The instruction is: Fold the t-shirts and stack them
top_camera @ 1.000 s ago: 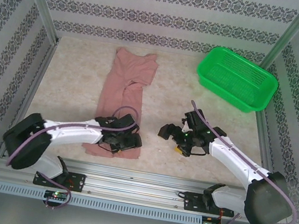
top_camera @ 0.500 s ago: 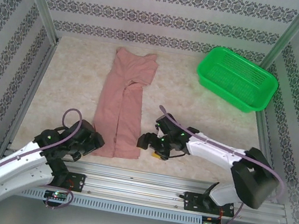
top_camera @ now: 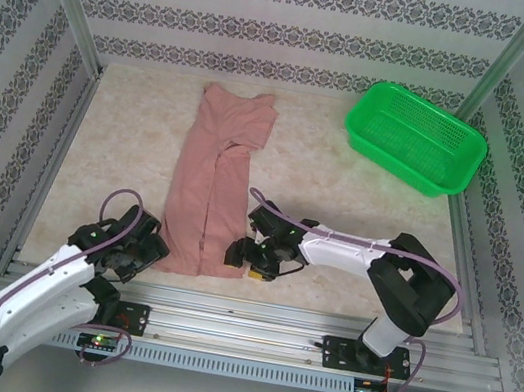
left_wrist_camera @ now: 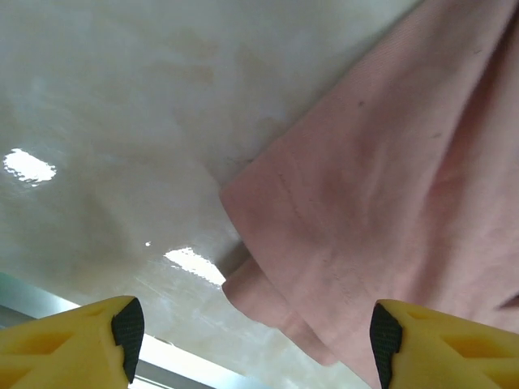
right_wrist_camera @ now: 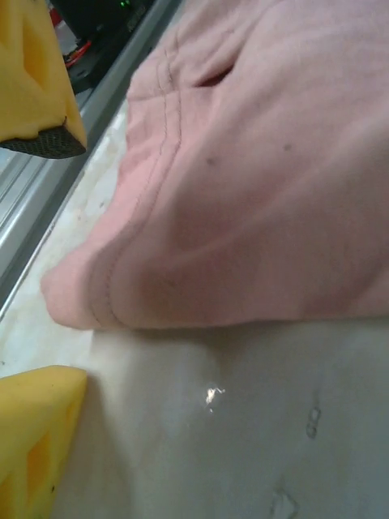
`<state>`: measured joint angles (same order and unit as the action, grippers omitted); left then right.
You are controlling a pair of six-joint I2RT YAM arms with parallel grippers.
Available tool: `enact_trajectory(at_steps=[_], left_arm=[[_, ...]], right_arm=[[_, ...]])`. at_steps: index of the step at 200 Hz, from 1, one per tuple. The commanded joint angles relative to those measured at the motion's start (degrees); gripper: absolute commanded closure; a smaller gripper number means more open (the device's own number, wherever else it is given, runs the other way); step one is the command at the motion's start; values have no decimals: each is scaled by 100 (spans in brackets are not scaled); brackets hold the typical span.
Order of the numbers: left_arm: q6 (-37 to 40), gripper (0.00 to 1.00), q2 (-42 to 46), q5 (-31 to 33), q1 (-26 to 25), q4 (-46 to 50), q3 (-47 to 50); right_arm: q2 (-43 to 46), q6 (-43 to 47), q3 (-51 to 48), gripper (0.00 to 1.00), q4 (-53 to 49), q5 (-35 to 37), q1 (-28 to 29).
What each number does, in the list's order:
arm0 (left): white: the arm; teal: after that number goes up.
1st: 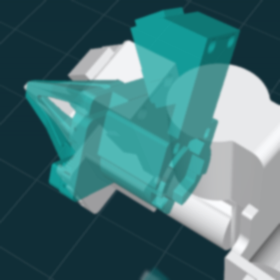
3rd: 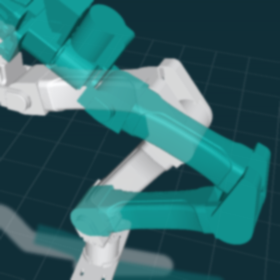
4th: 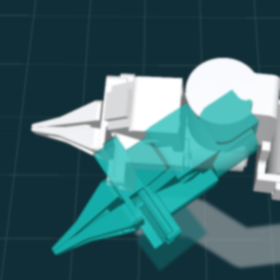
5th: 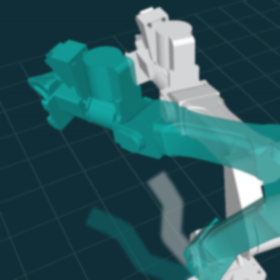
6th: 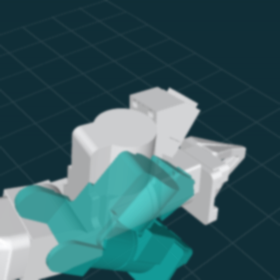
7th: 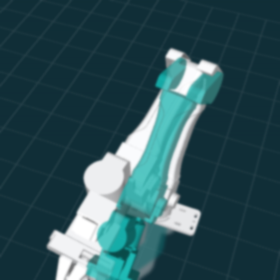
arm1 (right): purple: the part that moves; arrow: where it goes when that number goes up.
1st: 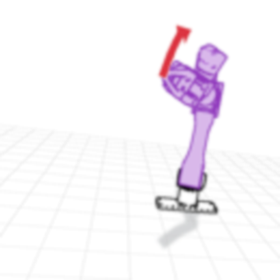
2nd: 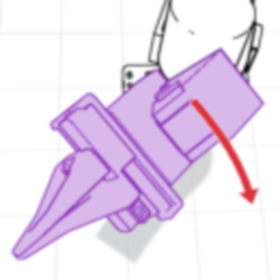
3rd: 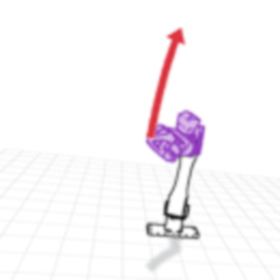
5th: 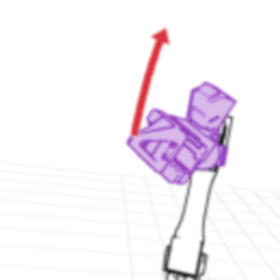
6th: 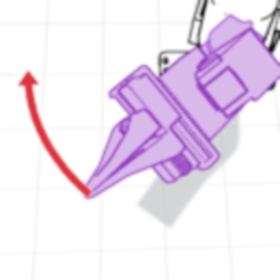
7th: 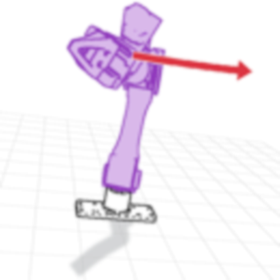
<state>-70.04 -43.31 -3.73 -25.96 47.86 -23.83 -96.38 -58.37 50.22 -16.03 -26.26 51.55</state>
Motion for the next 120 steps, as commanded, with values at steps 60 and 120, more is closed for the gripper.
enact_trajectory(at_steps=[60, 120], left_arm=[[526, 31, -941, -864, 113, -2087, 389], [817, 60, -1215, -977, 134, -2262, 258]], right_arm=[[-675, 131, 615, 39, 5, 98, 199], [-976, 147, 986, 65, -166, 76, 292]])
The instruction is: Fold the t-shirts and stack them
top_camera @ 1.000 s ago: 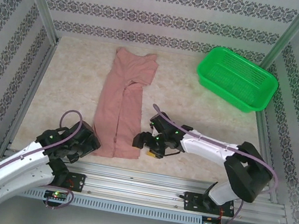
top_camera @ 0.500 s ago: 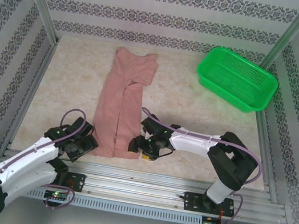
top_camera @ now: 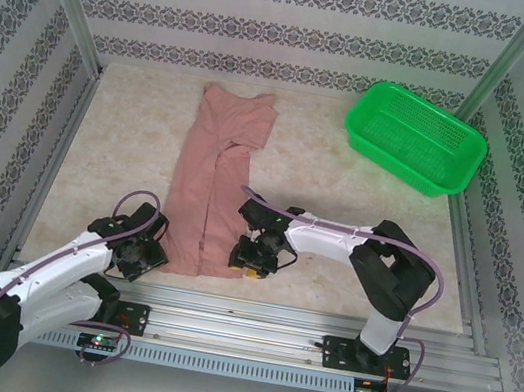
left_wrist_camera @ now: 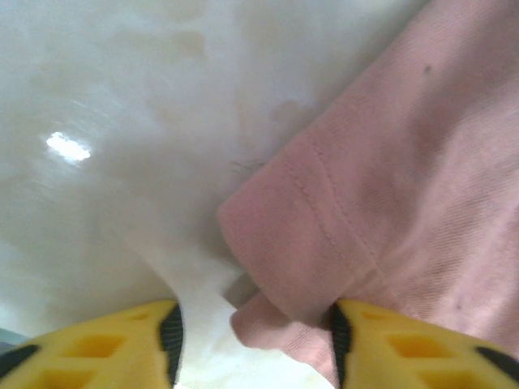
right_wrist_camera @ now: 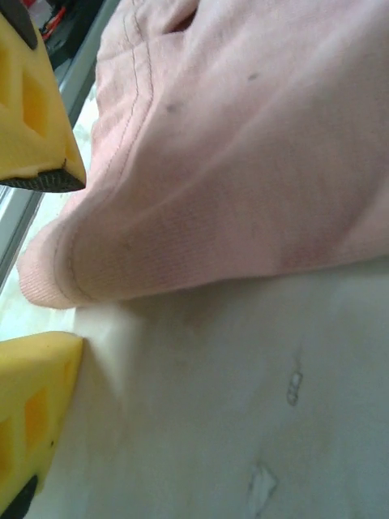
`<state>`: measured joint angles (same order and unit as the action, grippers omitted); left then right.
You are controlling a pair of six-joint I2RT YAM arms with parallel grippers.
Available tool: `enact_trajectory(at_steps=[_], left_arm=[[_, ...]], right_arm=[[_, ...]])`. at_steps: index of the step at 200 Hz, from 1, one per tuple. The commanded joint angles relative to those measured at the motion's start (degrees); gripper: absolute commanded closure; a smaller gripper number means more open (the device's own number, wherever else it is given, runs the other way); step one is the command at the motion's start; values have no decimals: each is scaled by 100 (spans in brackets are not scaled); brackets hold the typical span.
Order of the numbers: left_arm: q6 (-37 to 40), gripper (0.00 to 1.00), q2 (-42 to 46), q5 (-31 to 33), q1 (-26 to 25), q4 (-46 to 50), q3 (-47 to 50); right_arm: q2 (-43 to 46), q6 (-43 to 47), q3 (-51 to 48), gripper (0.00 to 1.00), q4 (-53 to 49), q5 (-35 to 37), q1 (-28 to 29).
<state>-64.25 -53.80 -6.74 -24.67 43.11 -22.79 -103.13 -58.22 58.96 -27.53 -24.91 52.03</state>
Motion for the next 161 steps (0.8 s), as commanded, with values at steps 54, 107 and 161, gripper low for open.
enact_trajectory(at_steps=[54, 107, 161], left_arm=[[691, 69, -464, -683, 39, -1573, -507], [755, 100, 104, -507, 45, -939, -551], [196, 100, 1366, -540, -136, -214, -113]], right_arm=[[-117, 227, 254, 83, 807, -71, 228], [89, 253, 91, 97, 667, -107, 220], [821, 93, -662, 100, 449, -105, 246]])
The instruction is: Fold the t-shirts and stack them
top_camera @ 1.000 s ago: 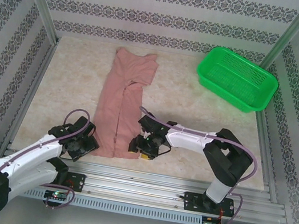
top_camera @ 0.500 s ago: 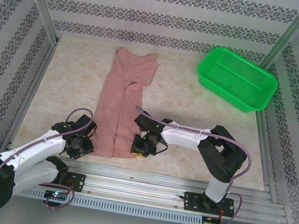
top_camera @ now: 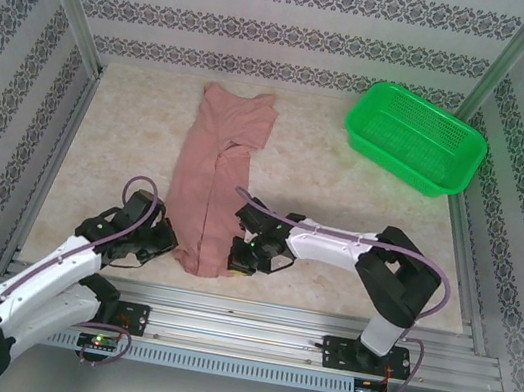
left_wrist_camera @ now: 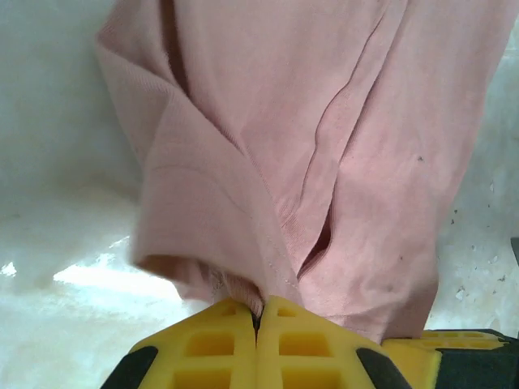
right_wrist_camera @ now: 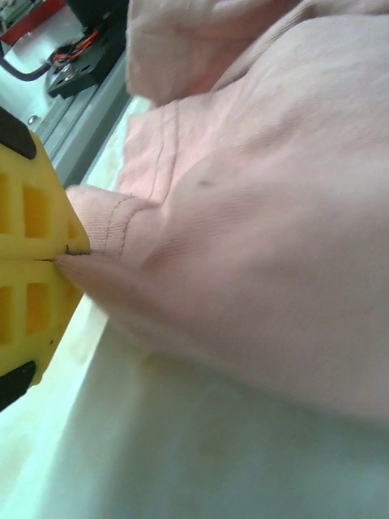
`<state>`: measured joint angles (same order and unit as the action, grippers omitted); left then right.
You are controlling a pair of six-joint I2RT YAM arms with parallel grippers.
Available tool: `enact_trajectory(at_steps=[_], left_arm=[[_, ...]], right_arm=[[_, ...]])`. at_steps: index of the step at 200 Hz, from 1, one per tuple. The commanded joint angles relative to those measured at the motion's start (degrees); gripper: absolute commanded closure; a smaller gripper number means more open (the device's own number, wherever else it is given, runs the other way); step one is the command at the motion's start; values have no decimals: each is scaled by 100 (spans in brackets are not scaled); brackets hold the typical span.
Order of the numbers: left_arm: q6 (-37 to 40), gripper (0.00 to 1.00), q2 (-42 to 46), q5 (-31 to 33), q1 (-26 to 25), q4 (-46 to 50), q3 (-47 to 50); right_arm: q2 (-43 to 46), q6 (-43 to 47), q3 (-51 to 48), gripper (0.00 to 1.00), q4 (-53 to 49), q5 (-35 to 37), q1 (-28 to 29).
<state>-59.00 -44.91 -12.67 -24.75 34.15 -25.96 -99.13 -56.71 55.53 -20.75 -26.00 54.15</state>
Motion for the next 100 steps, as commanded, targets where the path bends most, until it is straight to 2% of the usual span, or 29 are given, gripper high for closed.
enact_trajectory(at_steps=[1, 20, 63, 100], left_arm=[[-339, 100, 515, 53, -136, 704, 205], [-517, 100, 865, -10, -174, 940, 229], [-830, 100, 766, 80, -687, 1167, 187], [-880, 100, 992, 183, -737, 1641, 67]], right_arm=[[430, -59, -334, 100, -237, 6, 39], [732, -116, -554, 100, -341, 49, 43], [956, -206, -648, 100, -421, 7, 93], [1045, -264, -642, 100, -421, 42, 96]])
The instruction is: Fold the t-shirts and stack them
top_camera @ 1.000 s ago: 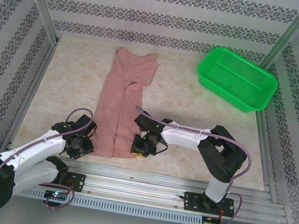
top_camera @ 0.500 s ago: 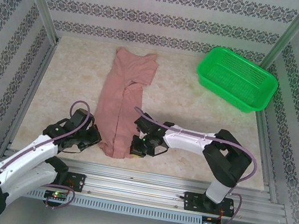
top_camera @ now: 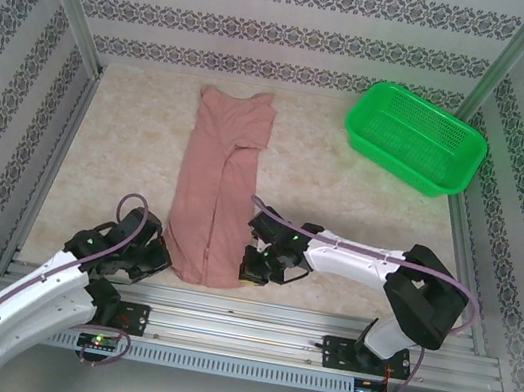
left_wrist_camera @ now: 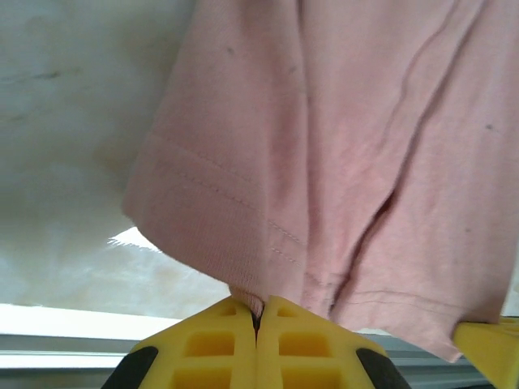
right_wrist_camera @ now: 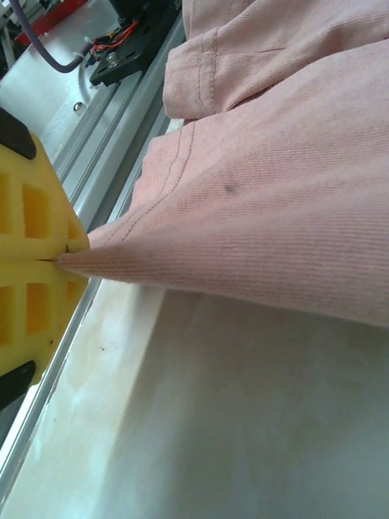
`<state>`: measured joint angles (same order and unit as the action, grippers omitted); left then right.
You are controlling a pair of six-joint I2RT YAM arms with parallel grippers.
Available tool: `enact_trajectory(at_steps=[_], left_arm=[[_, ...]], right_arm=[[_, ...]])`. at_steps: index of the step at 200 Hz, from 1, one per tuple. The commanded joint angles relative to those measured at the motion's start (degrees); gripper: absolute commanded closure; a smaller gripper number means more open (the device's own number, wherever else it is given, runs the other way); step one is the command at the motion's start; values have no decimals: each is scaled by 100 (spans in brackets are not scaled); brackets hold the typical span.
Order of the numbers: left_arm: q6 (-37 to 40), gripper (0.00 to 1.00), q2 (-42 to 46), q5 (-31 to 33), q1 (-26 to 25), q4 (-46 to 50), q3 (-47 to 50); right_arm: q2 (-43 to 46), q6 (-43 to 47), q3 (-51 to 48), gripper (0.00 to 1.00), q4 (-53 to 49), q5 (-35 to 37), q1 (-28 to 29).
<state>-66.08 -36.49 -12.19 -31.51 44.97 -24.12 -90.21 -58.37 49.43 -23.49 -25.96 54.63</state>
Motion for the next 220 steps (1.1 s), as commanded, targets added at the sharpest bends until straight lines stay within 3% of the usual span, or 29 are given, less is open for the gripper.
enact_trajectory(at_steps=[1, 53, 60, 81, 94, 139, 220], left_arm=[[-174, 100, 151, 127, -60, 553, -109], [-400, 100, 281, 242, -101, 396, 297], [-437, 92, 313, 264, -103, 412, 319], [-506, 51, 406, 472, -101, 737, 230], [-511, 42, 507, 668, -101, 944, 71], [-576, 39, 397, 1172, -101, 1202, -147], [-30, 41, -321, 874, 318, -733, 416]], right_arm=[[149, -97, -31, 100, -148, 38, 48], [-18, -96, -74, 100, 2, -32, 48], [-23, -92, -74, 100, 2, -24, 48], [-23, -83, -87, 100, 15, -37, 45], [-5, -79, -100, 100, 7, -33, 48], [-32, -71, -113, 100, 37, -59, 48], [26, -24, -152, 100, -15, -68, 56]])
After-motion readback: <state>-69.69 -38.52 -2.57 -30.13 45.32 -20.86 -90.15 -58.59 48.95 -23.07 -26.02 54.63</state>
